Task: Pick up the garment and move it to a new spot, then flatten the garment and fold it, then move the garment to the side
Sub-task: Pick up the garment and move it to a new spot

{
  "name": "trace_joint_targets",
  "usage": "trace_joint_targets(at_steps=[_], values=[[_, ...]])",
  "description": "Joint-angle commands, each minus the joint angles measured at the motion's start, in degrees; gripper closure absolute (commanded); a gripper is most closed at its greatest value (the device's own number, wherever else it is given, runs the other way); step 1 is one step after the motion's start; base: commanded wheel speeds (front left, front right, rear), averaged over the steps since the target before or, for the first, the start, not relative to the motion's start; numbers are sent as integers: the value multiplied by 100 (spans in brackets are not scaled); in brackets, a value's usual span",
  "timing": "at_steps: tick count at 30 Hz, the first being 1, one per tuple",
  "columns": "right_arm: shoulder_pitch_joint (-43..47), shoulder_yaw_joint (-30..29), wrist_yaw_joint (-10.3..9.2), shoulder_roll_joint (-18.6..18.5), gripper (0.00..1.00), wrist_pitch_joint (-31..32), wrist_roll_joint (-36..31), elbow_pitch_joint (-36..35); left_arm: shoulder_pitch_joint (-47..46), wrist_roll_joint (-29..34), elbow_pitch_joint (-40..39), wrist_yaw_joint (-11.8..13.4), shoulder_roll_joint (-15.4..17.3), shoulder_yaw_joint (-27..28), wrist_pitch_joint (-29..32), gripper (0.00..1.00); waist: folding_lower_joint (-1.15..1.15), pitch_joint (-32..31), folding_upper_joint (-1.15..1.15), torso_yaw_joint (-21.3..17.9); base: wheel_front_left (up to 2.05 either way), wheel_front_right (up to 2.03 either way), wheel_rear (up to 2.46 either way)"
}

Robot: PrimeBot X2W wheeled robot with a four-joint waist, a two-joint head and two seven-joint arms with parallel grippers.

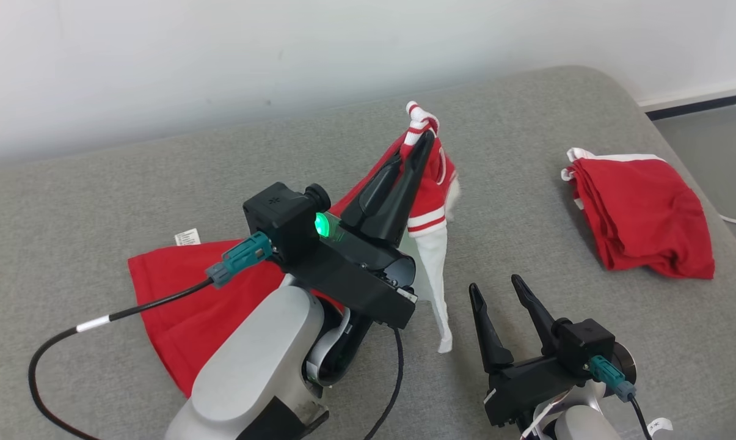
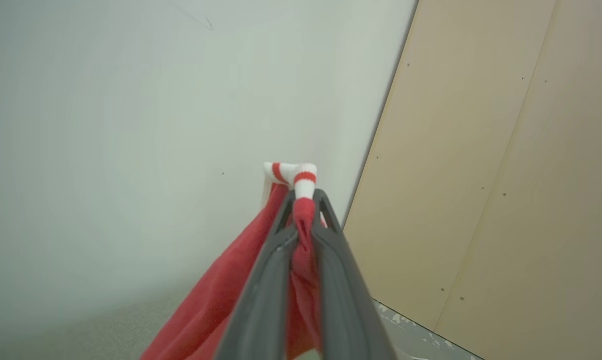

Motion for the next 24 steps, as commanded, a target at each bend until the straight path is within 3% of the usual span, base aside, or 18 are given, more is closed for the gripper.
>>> trace_joint_targets(at_steps=[1,5,6,7,13,24], values=[[22,20,-14,17,0,2,53,10,-35,120,6,5,3,24,-18,100,0,17,1,-70,0,0,0],[-26,32,-14,19,0,2,83,14,111,316,366,64,7,184,-18,100,0,44,1,-127,0,0,0],[-33,22,-14,18,0,2,87,8,126,392,493,100,7,247,-18,58,0,54,1,-130,0,0,0],[-41,14,-14,18,0,2,95,0,139,474,634,144,5,300,-18,0,0,64,1,-129,0,0,0],[-2,-82,-14,18,0,2,102,-16,493,771,1258,165,5,768,-18,0,0,75,1,-50,0,0,0],[164,-164,-14,18,0,2,84,26,1937,1682,1248,130,155,2640,-18,0,0,-270,1,70,0,0,0]])
